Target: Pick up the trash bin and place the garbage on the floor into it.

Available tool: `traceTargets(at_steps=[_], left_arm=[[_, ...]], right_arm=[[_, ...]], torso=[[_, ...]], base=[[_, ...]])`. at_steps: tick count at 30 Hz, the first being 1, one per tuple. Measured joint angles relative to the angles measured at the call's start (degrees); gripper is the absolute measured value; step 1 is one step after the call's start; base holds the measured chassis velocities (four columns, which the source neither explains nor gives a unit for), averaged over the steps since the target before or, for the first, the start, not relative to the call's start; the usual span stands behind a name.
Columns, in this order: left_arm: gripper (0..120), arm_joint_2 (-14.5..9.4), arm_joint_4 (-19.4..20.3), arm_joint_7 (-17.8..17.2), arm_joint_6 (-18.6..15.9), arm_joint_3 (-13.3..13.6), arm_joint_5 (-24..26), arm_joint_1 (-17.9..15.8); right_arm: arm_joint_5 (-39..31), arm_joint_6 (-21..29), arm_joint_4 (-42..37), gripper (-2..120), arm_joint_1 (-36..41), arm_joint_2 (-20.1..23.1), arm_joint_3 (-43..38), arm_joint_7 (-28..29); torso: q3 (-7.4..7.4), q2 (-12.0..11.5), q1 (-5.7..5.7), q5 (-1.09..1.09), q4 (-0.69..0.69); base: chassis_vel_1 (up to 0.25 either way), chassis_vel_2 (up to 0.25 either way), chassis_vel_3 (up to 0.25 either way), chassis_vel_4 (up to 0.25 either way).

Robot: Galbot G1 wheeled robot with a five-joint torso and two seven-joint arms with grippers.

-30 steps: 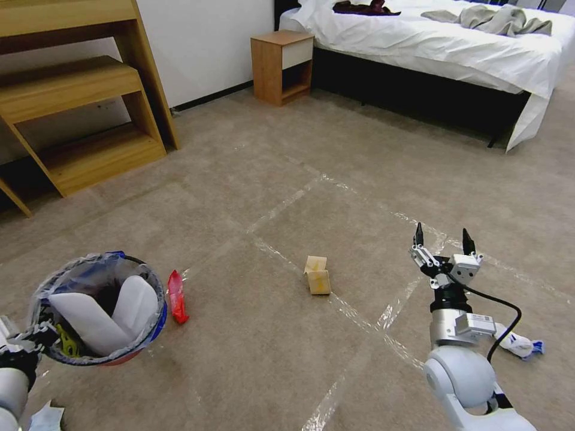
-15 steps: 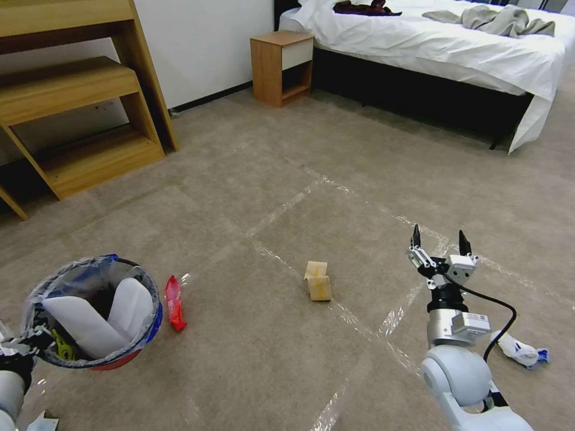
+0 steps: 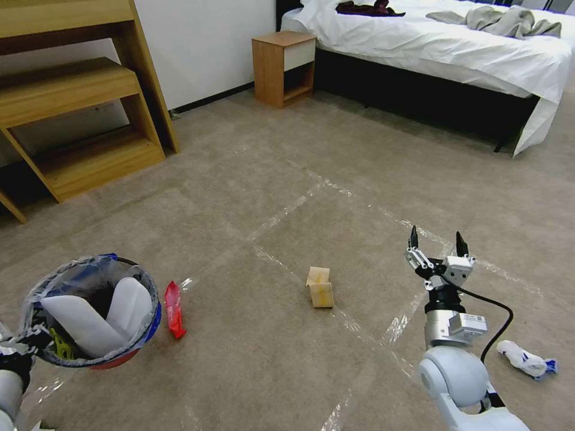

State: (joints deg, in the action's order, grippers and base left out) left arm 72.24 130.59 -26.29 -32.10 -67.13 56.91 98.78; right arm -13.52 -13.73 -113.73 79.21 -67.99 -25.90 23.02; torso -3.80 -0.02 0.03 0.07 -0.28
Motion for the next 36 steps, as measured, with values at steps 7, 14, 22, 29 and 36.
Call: traceTargets(at_steps=[7,14,22,29,36], left_arm=[[1,-0.06,0.23,0.05,0.07,-0.41,0.2,0.3],[1,0.04,0.25,0.09,0.21,-0.75,0.27,0.67],[1,-0.01,0.3,0.12,0.23,-0.61,0.27,0.58],[1,-0.57,0.12,0.11,0.25,-0.28,0.27,0.33],[1,-1.24,-0.14,0.06,0.25,-0.37,0.42,0.55]], right_arm=[[-0.06,-0.14,-0.09,96,0.09,0.11,0.12,-0.06],[0.05,-0.15,0.09,96,0.13,-0.02,0.3,-0.11],[0.08,-0.7,0.33,96,0.0,0.11,0.48,-0.12],[-0.47,-0.93,0.35,100,-0.08,0.36,0.84,-0.11],[-2.41,0.09,0.28,100,-0.91,1.28,2.05,0.66]], torso=[[0.0,0.0,0.0,0.0,0.0],[0.0,0.0,0.0,0.01,0.0],[0.0,0.0,0.0,0.01,0.0],[0.0,0.0,0.0,0.01,-0.01],[0.0,0.0,0.0,0.0,0.0]], base=[[0.0,0.0,0.0,0.0],[0.0,0.0,0.0,0.0],[0.0,0.0,0.0,0.0],[0.0,0.0,0.0,0.0],[0.0,0.0,0.0,0.0]])
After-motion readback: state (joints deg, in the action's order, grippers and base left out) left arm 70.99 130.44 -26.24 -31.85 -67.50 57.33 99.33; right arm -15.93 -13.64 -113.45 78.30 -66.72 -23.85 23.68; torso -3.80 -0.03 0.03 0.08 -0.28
